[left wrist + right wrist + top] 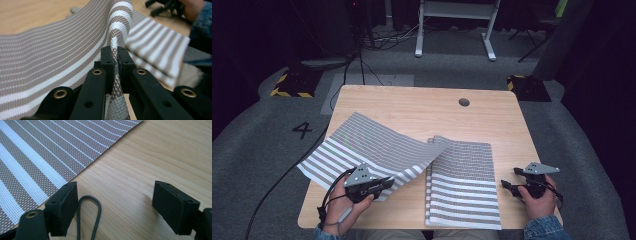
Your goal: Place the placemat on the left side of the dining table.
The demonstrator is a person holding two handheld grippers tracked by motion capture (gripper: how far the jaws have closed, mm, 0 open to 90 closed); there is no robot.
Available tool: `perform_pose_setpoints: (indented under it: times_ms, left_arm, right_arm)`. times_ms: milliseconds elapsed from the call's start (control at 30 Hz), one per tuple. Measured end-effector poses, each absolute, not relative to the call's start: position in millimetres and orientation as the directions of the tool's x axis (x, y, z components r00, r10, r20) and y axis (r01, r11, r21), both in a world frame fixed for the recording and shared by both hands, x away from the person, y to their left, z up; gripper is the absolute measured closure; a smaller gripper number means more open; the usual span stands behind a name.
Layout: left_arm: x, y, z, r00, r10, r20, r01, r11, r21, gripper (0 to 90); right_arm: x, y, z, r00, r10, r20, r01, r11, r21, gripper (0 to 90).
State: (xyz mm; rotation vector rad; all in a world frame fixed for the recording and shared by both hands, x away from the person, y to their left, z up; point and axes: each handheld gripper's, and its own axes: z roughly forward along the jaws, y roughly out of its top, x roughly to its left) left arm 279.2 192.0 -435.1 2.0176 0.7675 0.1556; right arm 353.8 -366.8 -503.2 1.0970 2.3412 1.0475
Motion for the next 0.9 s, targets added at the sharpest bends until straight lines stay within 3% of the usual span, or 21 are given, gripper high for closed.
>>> perform_pose_setpoints:
  times_ms: [67,167,200,233,267,300,367,400,433,467,733,900]
  left_arm:
    - [268,202,-436,0.792,0.556,-0.251,0.525,-0.411,0.745,76.1]
    - [261,207,-436,0.778,0.574,-0.255,0.55,-0.426,0.719,54.6]
    - [258,212,-434,0.746,0.63,-0.216,0.55,-0.4,0.733,47.9]
    - [258,212,-434,0.746,0.63,-0.216,0.55,-0.4,0.733,45.8]
    - [260,220,-432,0.674,0.715,-0.185,0.577,-0.354,0.736,45.4]
    - [260,220,-432,0.674,0.715,-0.185,0.577,-0.354,0.736,43.1]
    - [264,227,-433,0.564,0.807,-0.174,0.608,-0.264,0.748,40.0]
    - [268,235,-436,0.454,0.875,-0.167,0.631,-0.183,0.754,37.5]
    - [268,235,-436,0.454,0.875,-0.167,0.631,-0.183,0.754,35.4]
    - [272,242,-441,0.365,0.924,-0.113,0.642,-0.163,0.749,33.7]
    - [289,267,-466,0.136,0.989,-0.059,0.718,-0.057,0.693,28.4]
    - [293,279,-476,0.078,0.994,-0.071,0.749,-0.011,0.663,27.3]
  right_arm:
    - [354,-367,-503,-0.639,0.769,-0.002,0.509,0.426,0.748,20.7]
    - [354,-367,-503,-0.639,0.769,-0.002,0.509,0.425,0.748,20.6]
    - [354,-366,-503,-0.639,0.769,-0.002,0.509,0.425,0.748,20.3]
    - [354,-366,-503,-0.639,0.769,-0.002,0.509,0.425,0.748,20.3]
    - [354,-366,-503,-0.641,0.767,0.0,0.51,0.426,0.747,20.1]
    - [354,-366,-503,-0.641,0.767,0.001,0.511,0.426,0.747,20.0]
    - [354,-366,-503,-0.641,0.768,0.0,0.511,0.426,0.746,19.9]
    - [354,-366,-503,-0.64,0.768,0.0,0.511,0.426,0.747,19.8]
    - [354,-366,-503,-0.64,0.768,0.0,0.511,0.426,0.747,19.8]
    - [354,-366,-503,-0.642,0.766,-0.002,0.51,0.429,0.746,19.5]
    - [354,-366,-503,-0.644,0.765,-0.001,0.51,0.43,0.745,19.2]
    - [354,-366,-503,-0.646,0.764,-0.002,0.508,0.432,0.745,19.2]
